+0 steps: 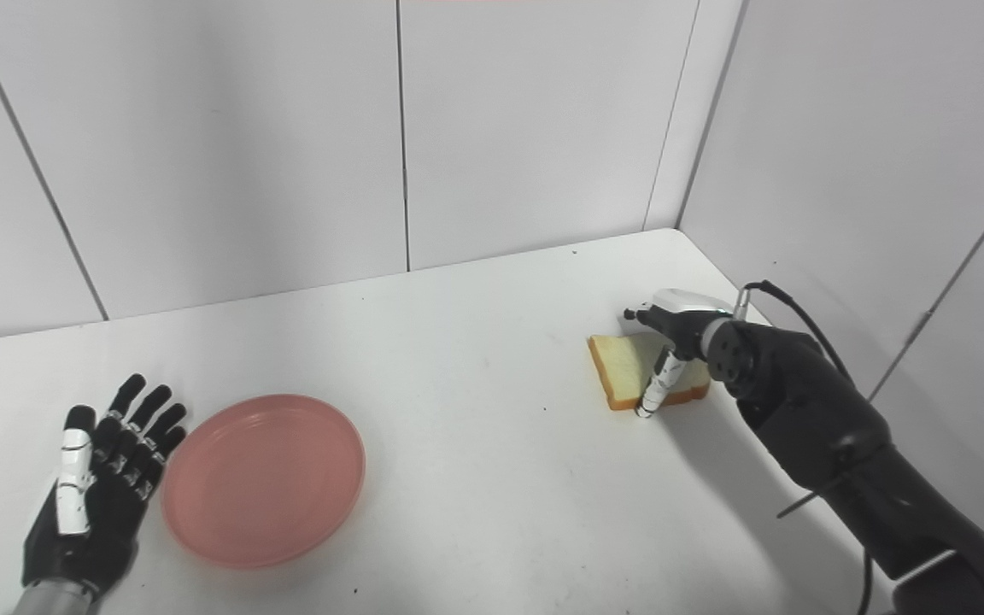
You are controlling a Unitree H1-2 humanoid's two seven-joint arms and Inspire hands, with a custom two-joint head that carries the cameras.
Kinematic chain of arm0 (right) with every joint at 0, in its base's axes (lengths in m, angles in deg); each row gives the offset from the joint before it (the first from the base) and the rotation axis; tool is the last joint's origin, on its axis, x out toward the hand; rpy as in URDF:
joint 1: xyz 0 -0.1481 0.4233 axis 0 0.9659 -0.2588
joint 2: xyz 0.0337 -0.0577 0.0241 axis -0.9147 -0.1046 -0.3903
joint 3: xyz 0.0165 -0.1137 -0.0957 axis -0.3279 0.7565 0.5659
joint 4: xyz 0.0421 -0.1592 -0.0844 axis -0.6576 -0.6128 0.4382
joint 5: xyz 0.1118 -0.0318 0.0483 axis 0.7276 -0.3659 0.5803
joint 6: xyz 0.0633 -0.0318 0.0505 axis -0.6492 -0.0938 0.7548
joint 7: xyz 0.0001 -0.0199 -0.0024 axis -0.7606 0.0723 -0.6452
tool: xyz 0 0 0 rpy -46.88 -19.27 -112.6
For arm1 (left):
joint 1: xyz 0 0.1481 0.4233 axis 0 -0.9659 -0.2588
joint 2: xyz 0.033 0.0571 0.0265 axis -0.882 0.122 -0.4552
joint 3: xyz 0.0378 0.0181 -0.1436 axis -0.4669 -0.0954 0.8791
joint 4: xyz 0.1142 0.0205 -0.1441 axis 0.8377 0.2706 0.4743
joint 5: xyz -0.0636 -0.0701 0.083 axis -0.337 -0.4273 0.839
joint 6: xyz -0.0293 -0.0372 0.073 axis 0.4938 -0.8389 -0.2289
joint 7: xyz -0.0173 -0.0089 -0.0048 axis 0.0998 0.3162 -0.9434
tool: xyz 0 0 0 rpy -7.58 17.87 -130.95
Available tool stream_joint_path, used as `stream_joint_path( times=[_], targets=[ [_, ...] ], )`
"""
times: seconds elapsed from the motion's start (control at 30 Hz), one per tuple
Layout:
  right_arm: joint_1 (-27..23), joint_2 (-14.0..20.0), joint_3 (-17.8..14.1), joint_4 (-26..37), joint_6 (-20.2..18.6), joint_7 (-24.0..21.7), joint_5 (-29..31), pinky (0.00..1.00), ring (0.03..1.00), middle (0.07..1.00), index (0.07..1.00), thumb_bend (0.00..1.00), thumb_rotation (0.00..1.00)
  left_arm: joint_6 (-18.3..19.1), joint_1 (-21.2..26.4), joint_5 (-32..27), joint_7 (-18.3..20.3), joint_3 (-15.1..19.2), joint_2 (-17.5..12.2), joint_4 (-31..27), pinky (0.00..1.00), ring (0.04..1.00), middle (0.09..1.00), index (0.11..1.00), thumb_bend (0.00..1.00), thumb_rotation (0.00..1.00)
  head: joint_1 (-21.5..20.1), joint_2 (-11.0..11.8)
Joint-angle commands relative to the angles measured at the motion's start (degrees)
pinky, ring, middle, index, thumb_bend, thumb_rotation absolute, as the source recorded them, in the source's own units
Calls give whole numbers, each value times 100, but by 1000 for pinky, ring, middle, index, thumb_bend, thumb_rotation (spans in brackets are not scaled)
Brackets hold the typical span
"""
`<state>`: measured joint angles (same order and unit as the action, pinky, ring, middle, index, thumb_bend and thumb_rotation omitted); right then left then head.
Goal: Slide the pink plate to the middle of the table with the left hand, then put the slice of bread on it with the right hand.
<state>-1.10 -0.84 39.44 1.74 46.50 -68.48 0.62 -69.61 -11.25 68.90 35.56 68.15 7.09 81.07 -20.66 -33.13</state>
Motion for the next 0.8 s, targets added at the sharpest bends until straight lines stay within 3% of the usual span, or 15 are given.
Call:
stream_joint_path(
  times=[0.0, 0.23, 0.33, 0.5, 0.53, 0.57, 0.77],
  targets=[
    [-175, 68, 3, 16, 133, 142, -25, 815, 942, 987, 921, 918, 21, -31, 101, -20, 23, -16, 20, -183, 962, 927, 942, 943, 701, 955, 5, 0],
    [-139, -48, -88, 48, -16, 276, 119, 733, 836, 912, 830, 868, 0, -43, 106, -8, 19, -10, 32, -173, 958, 925, 937, 940, 700, 954, 9, 2],
    [-99, -18, -78, 101, 51, 338, 135, 600, 661, 763, 746, 828, 0, -24, 104, 0, 9, -10, 35, -183, 957, 924, 937, 939, 701, 956, 9, 2],
    [-81, 26, -11, 146, 80, 390, 106, 527, 592, 654, 646, 799, 0, 1, 94, -8, 21, -15, 35, -216, 964, 930, 941, 941, 698, 957, 5, -11],
    [-81, 27, 5, 160, 53, 393, 80, 506, 576, 626, 556, 634, 74, 11, 90, -10, 22, -17, 35, -230, 964, 927, 942, 943, 695, 958, 5, -11],
    [-81, 15, 13, 166, 2, 387, 59, 497, 568, 614, 519, 566, 104, 17, 87, -8, 17, -16, 38, -239, 964, 927, 942, 943, 694, 958, 1, -14],
    [-77, -9, 60, 131, -13, 400, 3, 474, 555, 596, 491, 521, 126, 34, 80, 4, 27, -29, 40, -266, 970, 931, 944, 945, 692, 966, 11, -24]
  ],
)
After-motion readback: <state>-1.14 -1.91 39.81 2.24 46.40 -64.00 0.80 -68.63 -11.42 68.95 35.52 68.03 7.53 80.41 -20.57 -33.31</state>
